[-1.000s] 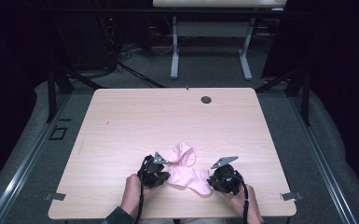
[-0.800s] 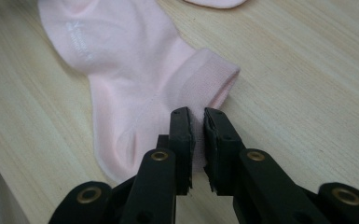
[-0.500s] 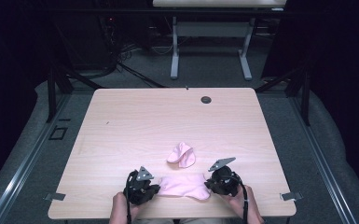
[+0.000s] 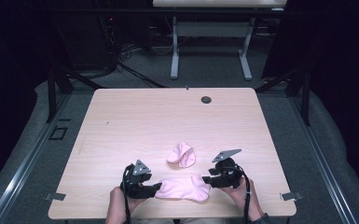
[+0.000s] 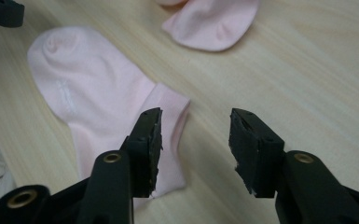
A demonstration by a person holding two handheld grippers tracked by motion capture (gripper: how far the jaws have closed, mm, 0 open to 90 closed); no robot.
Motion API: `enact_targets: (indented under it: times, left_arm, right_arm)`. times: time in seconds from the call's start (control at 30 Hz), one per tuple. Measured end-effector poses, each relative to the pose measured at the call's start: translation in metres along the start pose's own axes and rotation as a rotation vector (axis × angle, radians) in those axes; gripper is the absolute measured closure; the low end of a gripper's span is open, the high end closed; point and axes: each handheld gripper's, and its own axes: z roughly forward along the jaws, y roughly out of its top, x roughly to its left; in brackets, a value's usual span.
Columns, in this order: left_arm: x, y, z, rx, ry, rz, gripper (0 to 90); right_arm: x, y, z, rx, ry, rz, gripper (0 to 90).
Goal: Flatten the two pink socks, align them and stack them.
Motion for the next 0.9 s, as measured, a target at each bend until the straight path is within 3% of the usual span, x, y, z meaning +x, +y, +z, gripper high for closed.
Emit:
enact_targets:
  times: [0.2,0.23,0.27,0.33,0.37,0.43,0.47,0.5,0.53,0.6,0.63,0.73,0.77,0.8,0.9]
  left_arm:
    - [0.005,0.029,0.016,0.002,0.017,0.024,24.7]
    - [0.005,0.037,0.024,0.008,0.023,0.037,20.3]
    - [0.005,0.037,0.024,0.008,0.023,0.037,18.1]
    - [0.003,0.046,0.037,0.023,0.033,0.05,18.0]
    - [0.002,0.048,0.041,0.03,0.033,0.058,18.2]
    - [0.001,0.051,0.045,0.039,0.033,0.069,20.4]
    - [-0.001,0.057,0.052,0.047,0.025,0.096,26.5]
    - [-0.001,0.057,0.052,0.047,0.025,0.096,31.1]
    - [-0.001,0.06,0.055,0.056,0.028,0.109,31.1]
    - [-0.001,0.067,0.063,0.081,0.038,0.139,44.4]
    - [-0.001,0.068,0.066,0.091,0.042,0.149,46.5]
    - [-0.002,0.069,0.069,0.109,0.041,0.161,52.6]
    - [-0.002,0.069,0.071,0.111,0.039,0.162,57.1]
    - [-0.002,0.069,0.072,0.116,0.042,0.166,57.1]
    - [-0.001,0.069,0.073,0.12,0.043,0.178,68.4]
  right_arm:
    - [-0.01,0.019,0.007,0.005,-0.005,0.016,42.7]
    - [-0.013,0.026,0.012,0.02,0.0,0.031,36.0]
    - [-0.013,0.026,0.012,0.02,0.0,0.031,36.0]
    - [-0.017,0.036,0.02,0.03,-0.021,0.049,23.5]
    - [-0.018,0.039,0.024,0.033,-0.021,0.057,22.4]
    - [-0.02,0.042,0.027,0.036,-0.022,0.056,23.2]
    - [-0.024,0.046,0.035,0.046,-0.023,0.071,24.9]
    - [-0.024,0.046,0.035,0.046,-0.023,0.071,24.9]
    - [-0.025,0.049,0.038,0.058,-0.02,0.081,27.8]
    - [-0.028,0.055,0.046,0.066,-0.016,0.087,37.1]
    - [-0.03,0.058,0.049,0.069,-0.007,0.086,39.7]
    - [-0.033,0.063,0.053,0.066,0.008,0.093,42.2]
    - [-0.036,0.067,0.058,0.051,0.028,0.119,42.8]
    - [-0.036,0.067,0.058,0.051,0.028,0.119,42.8]
    - [-0.039,0.072,0.064,0.058,0.018,0.12,46.0]
